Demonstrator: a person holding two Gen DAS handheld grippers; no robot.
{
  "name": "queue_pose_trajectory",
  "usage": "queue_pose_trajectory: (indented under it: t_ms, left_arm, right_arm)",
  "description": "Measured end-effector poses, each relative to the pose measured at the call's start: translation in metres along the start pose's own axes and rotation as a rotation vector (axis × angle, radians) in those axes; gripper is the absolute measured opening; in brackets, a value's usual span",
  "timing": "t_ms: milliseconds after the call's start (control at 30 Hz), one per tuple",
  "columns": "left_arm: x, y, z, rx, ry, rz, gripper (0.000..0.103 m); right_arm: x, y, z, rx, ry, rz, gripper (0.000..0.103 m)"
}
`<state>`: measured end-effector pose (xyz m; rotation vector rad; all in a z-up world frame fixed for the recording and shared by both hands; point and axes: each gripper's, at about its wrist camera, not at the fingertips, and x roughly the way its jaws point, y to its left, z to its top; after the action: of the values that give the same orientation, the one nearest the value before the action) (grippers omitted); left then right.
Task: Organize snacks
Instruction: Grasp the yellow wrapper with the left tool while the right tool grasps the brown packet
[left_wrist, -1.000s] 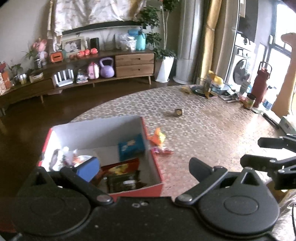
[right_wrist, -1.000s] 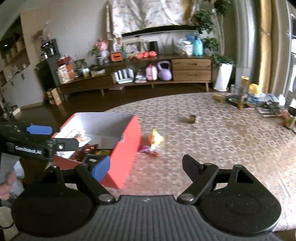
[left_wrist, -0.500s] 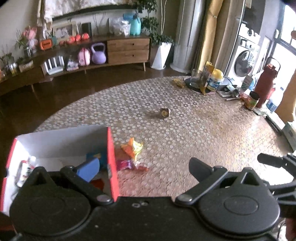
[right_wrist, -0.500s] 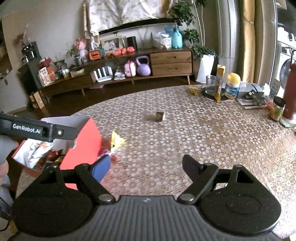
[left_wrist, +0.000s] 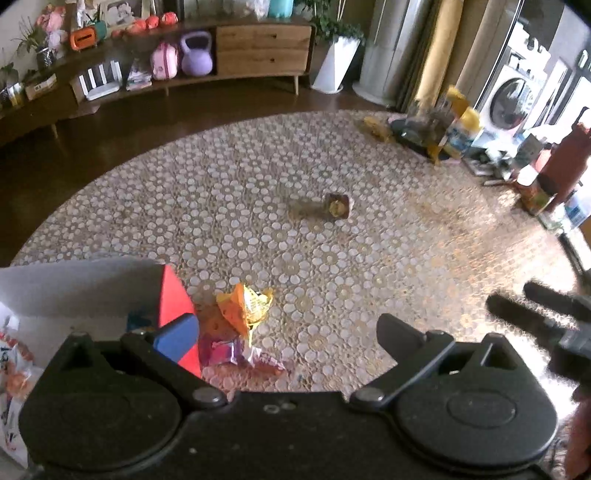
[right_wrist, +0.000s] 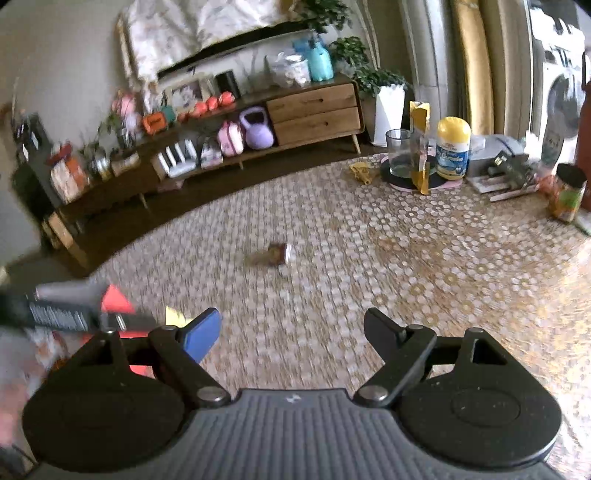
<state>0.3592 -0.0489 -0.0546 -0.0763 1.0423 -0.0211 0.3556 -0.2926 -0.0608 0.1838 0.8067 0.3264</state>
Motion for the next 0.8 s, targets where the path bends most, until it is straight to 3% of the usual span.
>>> queue_pose_trajectory:
  t_ms: [367,633,733,800]
  left_arm:
    - [0.061,0.001,0.008,-0.014,0.053,0.06,0.086]
    - [0.077,-0.013,0.011,0.05,-0.016,0.178,0.083]
    - [0.076,-0.02,0.007,0.054,-0.055,0.168,0.067]
    - [0.079,-0.028,0.004,0.066,-0.058,0.209,0.067]
  right_arm:
    - [0.091,-0.013,0.032,0.076,0.061,-0.021,0.085]
    - [0.154,-0.009,0.044,0.089,0.1,-0.02,0.085]
    - [0.17,-0.011,0.049,0.105,0.101,-0.016,0.085]
    - [0.177,-0.012,0.052,0.112,0.1,0.0,0.085]
